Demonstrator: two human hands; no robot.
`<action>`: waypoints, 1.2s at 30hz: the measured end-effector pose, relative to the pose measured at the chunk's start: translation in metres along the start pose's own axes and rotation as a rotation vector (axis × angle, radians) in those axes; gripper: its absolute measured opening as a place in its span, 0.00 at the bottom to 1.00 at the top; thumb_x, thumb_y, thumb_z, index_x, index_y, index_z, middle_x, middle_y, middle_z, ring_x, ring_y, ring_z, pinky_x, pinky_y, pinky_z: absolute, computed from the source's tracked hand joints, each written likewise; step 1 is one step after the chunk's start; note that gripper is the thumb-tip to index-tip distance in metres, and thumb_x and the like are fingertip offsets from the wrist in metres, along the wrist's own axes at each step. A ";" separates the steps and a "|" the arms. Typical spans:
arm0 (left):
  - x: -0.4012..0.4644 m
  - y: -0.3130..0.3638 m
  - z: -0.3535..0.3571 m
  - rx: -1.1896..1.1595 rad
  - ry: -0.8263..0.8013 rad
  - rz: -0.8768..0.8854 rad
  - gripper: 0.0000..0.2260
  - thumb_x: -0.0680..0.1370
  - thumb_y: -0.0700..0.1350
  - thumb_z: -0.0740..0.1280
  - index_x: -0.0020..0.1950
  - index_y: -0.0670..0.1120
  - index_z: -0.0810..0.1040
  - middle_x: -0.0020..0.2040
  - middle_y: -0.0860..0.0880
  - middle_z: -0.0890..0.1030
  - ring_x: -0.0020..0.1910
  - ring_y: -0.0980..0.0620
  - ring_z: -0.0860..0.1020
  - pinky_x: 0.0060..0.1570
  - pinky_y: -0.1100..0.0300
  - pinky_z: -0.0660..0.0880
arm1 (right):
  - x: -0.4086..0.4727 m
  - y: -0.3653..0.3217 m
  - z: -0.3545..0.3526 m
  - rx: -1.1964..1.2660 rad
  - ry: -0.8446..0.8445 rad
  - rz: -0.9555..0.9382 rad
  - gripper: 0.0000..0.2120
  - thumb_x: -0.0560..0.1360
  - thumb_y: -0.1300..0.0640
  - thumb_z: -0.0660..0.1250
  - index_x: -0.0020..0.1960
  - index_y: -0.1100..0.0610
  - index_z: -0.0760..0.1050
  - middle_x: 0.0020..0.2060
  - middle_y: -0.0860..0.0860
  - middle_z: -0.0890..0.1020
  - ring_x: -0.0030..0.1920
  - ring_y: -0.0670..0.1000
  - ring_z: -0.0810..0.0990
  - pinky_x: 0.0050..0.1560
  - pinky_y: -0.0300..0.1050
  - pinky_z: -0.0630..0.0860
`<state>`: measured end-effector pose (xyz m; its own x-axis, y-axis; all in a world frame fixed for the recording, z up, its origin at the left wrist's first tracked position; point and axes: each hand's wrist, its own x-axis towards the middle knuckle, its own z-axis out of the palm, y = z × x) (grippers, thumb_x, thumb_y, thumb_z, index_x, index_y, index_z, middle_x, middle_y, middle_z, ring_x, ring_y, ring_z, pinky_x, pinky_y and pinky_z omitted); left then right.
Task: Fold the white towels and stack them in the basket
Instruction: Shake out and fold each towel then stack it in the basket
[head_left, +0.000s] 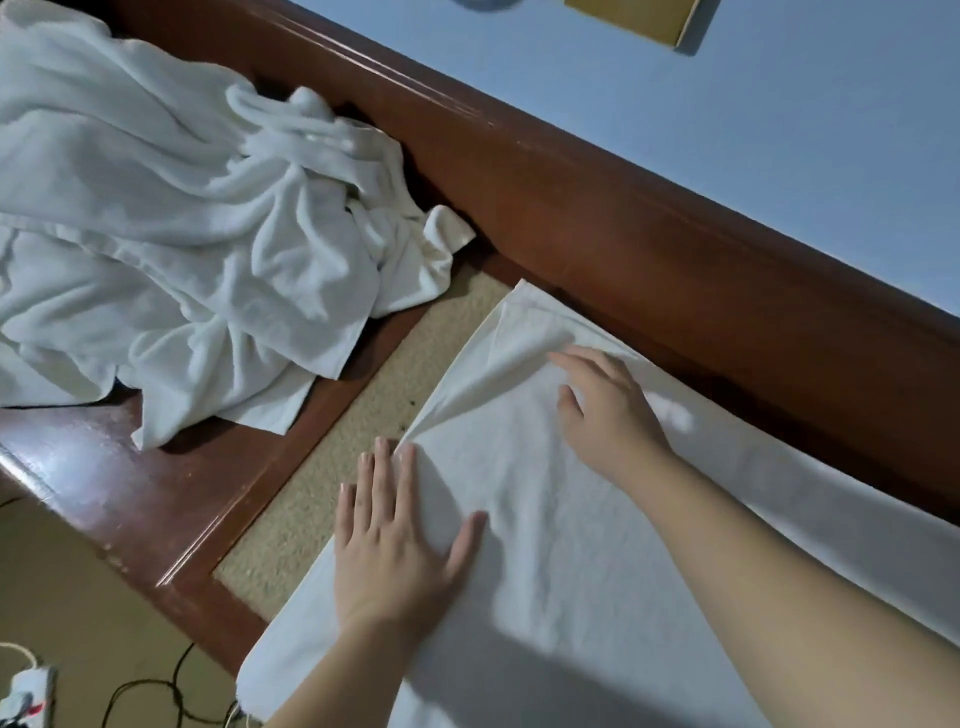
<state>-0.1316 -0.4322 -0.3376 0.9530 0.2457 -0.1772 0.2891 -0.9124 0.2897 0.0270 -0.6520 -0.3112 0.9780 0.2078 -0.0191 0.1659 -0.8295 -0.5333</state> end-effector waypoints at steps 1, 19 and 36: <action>0.001 0.000 0.003 0.000 0.013 0.002 0.47 0.75 0.80 0.47 0.86 0.54 0.40 0.86 0.52 0.39 0.83 0.54 0.36 0.83 0.48 0.40 | 0.022 -0.008 0.000 -0.014 0.020 -0.055 0.20 0.83 0.60 0.62 0.74 0.53 0.75 0.71 0.49 0.76 0.72 0.53 0.70 0.73 0.52 0.69; 0.007 -0.007 0.017 0.002 0.060 0.015 0.46 0.75 0.76 0.59 0.85 0.49 0.59 0.86 0.48 0.54 0.85 0.48 0.51 0.80 0.41 0.55 | 0.133 -0.023 -0.007 -0.235 -0.224 0.128 0.09 0.83 0.46 0.62 0.56 0.52 0.71 0.57 0.53 0.80 0.58 0.59 0.78 0.56 0.55 0.75; 0.007 -0.007 0.004 -0.052 0.036 -0.041 0.48 0.73 0.81 0.50 0.86 0.55 0.51 0.86 0.49 0.46 0.85 0.50 0.40 0.82 0.51 0.38 | 0.034 -0.036 0.006 -0.294 0.220 0.143 0.14 0.79 0.50 0.68 0.62 0.54 0.76 0.55 0.54 0.79 0.57 0.60 0.79 0.54 0.57 0.74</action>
<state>-0.1278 -0.4251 -0.3446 0.9428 0.2945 -0.1564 0.3310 -0.8834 0.3317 0.0531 -0.6122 -0.2981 0.9923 -0.0098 0.1234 0.0244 -0.9618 -0.2728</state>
